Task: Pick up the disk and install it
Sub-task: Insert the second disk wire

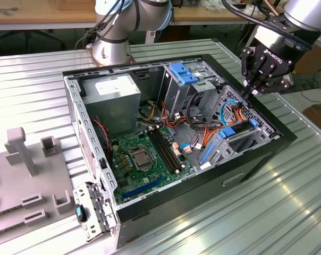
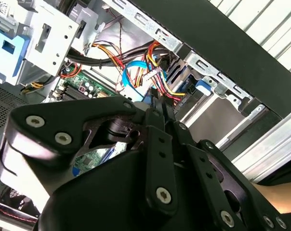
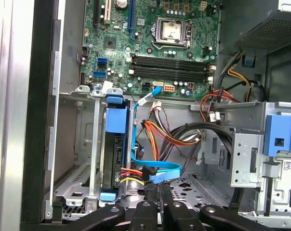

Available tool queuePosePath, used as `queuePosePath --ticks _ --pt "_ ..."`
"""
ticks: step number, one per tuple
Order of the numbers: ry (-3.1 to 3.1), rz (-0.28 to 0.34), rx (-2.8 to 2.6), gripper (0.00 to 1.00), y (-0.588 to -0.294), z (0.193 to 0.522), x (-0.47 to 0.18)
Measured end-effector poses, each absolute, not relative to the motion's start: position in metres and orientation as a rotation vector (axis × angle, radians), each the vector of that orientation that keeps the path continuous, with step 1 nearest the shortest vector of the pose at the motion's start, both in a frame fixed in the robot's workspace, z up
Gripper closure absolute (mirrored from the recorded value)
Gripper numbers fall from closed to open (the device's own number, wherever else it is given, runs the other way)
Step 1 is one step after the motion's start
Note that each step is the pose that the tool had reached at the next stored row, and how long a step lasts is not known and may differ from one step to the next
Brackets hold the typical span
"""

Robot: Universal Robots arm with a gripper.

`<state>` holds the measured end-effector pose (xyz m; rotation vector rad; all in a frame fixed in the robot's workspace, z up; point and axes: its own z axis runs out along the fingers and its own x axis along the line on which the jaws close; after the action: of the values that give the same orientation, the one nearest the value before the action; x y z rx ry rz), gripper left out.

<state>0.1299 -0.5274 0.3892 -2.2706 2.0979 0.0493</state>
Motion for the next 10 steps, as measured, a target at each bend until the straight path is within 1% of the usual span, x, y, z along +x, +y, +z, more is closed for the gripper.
queuePosePath --ticks 3,4,5,7,10 --pt "2.068 0.05 -2.299 0.81 -0.5286 0.389 0.1277" --pt "2.057 0.051 -2.309 0.74 -0.5287 0.389 0.1276" --pt "2.052 0.051 -2.313 0.74 -0.5287 0.3889 0.1275" --pt "2.034 0.052 -2.329 0.61 -0.5287 0.3885 0.1274" --pt "1.99 0.053 -2.368 0.61 -0.5284 0.3857 0.1258"
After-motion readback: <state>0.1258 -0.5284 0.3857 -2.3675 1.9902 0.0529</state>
